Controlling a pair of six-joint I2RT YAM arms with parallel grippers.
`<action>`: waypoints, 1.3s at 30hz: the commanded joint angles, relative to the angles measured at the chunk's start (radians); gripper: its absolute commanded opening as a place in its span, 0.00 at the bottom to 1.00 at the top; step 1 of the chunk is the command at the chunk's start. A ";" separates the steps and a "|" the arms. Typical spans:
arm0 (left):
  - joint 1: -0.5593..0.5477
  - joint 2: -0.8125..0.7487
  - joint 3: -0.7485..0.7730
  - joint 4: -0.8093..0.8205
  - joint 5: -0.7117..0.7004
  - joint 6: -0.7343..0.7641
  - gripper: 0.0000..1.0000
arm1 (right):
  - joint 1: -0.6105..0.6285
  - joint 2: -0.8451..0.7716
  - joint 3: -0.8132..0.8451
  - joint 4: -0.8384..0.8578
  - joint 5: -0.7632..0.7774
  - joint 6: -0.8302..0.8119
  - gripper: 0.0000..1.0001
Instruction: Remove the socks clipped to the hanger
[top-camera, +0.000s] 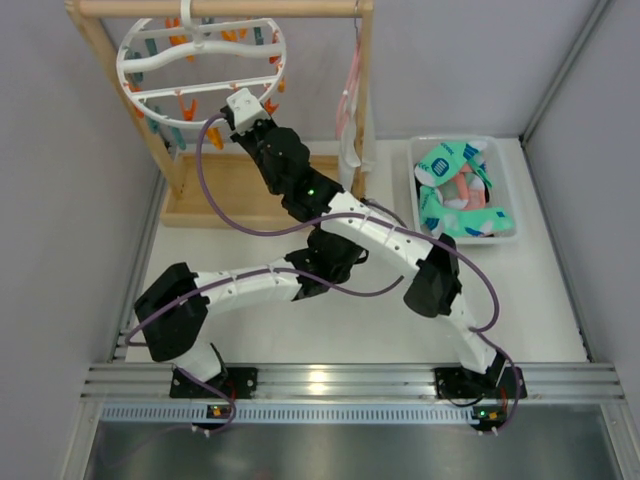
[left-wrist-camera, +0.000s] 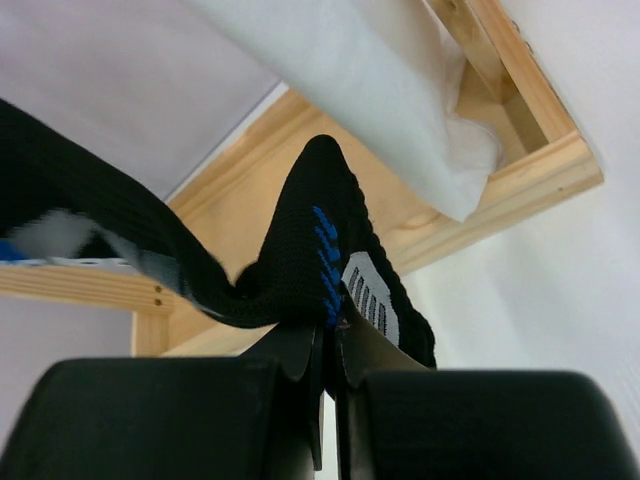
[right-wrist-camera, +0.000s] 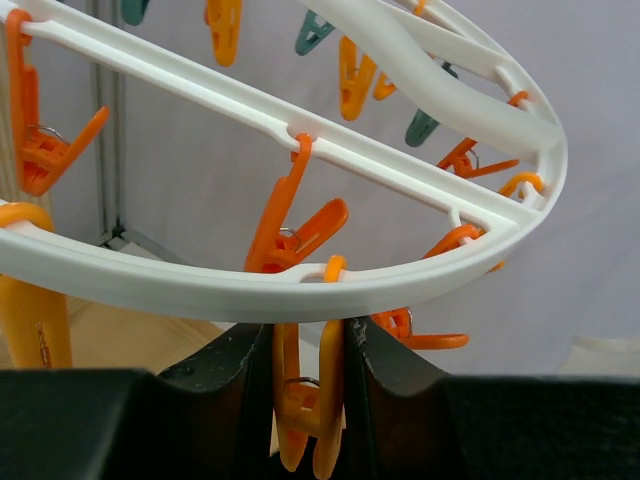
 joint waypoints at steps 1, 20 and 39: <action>0.006 -0.076 -0.058 0.034 0.042 -0.128 0.00 | 0.011 -0.070 0.008 0.053 -0.058 0.060 0.00; -0.008 -0.431 -0.237 -0.055 0.197 -0.462 0.00 | 0.012 -0.254 -0.190 0.003 -0.173 0.181 0.51; -0.008 -0.856 -0.362 -0.282 0.539 -0.717 0.00 | 0.049 -0.808 -0.718 -0.211 -0.270 0.364 0.99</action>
